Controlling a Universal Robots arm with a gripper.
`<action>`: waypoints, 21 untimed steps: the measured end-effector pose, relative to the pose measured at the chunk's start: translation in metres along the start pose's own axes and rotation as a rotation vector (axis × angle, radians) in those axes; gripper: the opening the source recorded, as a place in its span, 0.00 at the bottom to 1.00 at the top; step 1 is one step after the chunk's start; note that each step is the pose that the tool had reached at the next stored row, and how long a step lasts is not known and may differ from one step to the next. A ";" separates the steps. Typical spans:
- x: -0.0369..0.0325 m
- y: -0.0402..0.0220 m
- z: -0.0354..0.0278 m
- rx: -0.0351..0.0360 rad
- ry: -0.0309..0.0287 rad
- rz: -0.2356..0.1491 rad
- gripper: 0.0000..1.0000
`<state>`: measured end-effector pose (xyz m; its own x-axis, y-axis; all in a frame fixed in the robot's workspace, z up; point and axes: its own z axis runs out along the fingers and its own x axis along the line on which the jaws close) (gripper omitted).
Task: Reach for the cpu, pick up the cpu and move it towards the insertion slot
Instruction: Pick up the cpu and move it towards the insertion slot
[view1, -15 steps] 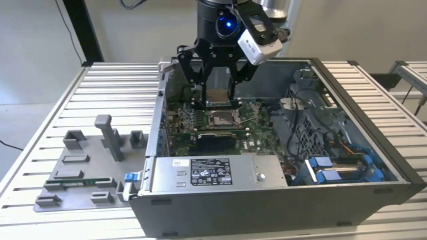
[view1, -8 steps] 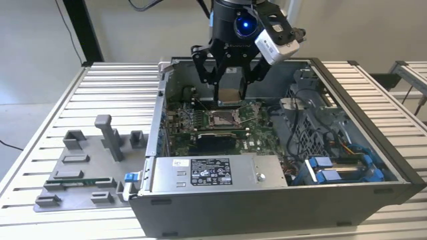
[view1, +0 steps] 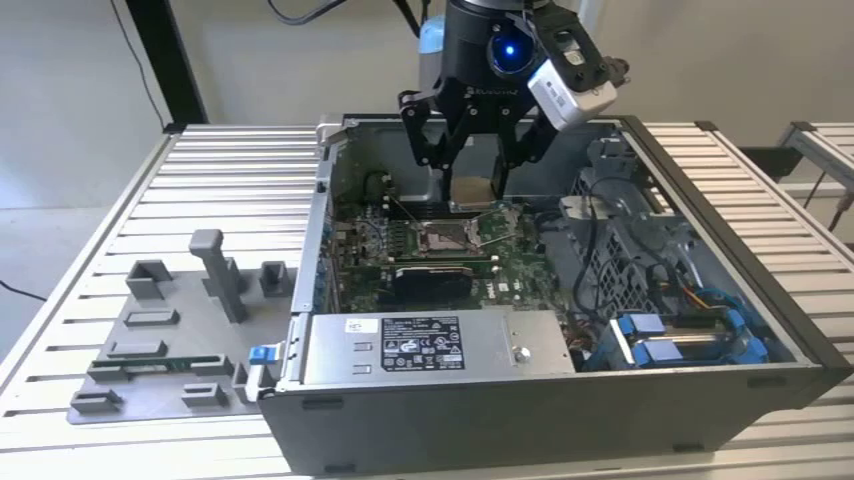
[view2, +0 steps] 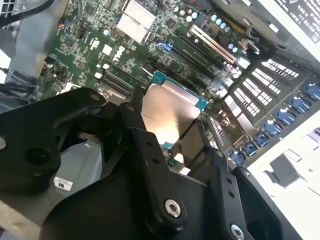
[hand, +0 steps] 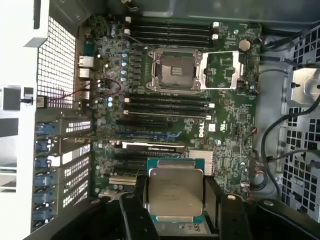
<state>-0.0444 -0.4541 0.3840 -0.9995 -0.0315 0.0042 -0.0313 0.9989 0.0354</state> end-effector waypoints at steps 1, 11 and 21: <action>0.0000 0.0000 0.0000 -0.0001 0.0002 0.000 0.00; 0.0026 0.0017 0.0003 -0.0002 -0.0001 0.025 0.00; 0.0034 0.0064 0.0007 -0.0003 -0.0004 0.032 0.00</action>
<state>-0.0481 -0.4479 0.3835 -1.0000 0.0002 0.0049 0.0004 0.9994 0.0356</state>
